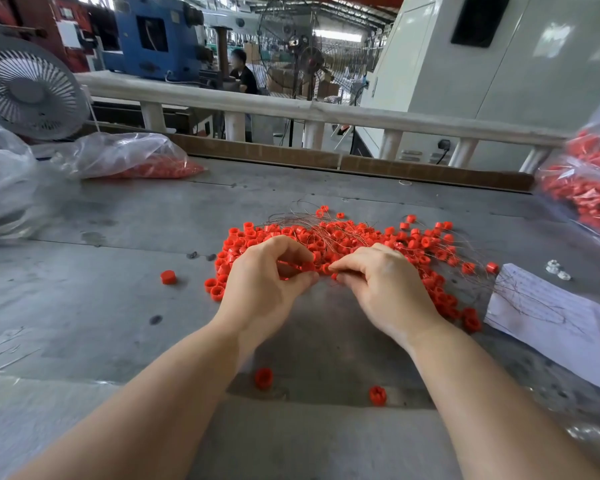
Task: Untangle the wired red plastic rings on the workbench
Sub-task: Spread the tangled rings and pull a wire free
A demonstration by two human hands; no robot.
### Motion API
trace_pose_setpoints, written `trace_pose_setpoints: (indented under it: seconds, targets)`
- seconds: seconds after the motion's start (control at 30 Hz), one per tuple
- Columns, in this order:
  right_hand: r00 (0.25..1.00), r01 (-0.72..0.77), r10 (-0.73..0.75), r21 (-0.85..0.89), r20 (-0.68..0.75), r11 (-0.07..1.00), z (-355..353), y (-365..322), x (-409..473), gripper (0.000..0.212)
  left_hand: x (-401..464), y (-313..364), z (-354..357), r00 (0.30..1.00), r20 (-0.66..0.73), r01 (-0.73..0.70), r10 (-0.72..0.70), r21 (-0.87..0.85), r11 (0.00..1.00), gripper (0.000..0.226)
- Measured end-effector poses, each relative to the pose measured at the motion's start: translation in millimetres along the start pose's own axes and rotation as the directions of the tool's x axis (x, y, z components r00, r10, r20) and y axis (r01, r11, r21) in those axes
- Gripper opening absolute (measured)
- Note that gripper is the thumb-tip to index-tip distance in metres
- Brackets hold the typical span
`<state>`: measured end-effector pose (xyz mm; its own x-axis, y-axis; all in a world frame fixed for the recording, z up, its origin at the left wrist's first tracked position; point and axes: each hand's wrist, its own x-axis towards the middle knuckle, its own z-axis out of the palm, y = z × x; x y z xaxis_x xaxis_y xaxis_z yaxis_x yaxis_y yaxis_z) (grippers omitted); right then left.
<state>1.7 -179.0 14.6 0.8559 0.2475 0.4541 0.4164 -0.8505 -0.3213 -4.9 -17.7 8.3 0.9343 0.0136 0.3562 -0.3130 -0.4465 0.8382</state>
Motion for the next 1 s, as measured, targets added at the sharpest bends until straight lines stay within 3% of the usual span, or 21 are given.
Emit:
trace_pose_setpoints:
  seconds: [0.17, 0.3, 0.4, 0.57, 0.77, 0.9, 1.0]
  targets:
    - [0.999, -0.005, 0.005, 0.015, 0.034, 1.000, -0.2, -0.1, -1.2, 0.022, 0.0, 1.5, -0.8, 1.000, 0.006, -0.006, 0.006, -0.007, 1.000, 0.029]
    - [0.999, 0.004, 0.001, 0.110, -0.049, 0.994, -1.1, -1.9, -0.1, 0.024, -0.2, 1.6, -1.4, 1.000, 0.015, -0.003, 0.004, -0.049, 0.999, 0.030]
    - [0.992, -0.008, 0.033, 0.205, -0.122, 0.979, -2.4, -5.5, 0.4, 0.025, -0.8, 1.2, -1.3, 0.999, 0.028, 0.039, -0.035, -0.174, 0.984, 0.031]
    - [0.971, -0.034, 0.112, 0.340, -0.213, 0.940, -5.1, -11.5, 1.0, 0.017, -0.1, 2.2, -3.4, 0.991, 0.062, 0.131, -0.115, -0.412, 0.902, 0.023]
    - [0.954, 0.009, 0.112, 0.400, -0.279, 0.916, -8.5, -16.5, 0.0, 0.013, 0.1, 6.3, -4.4, 0.983, 0.099, 0.184, -0.155, -0.522, 0.833, 0.015]
    - [0.950, 0.037, 0.089, 0.390, -0.301, 0.920, -8.8, -16.9, -0.1, 0.013, 1.2, 7.9, -5.2, 0.973, 0.141, 0.232, -0.184, -0.606, 0.761, 0.017]
    - [0.950, 0.068, 0.043, 0.341, -0.308, 0.938, -7.8, -16.1, -0.2, 0.013, 1.9, 9.8, -7.1, 0.962, 0.201, 0.274, -0.187, -0.710, 0.648, 0.020]
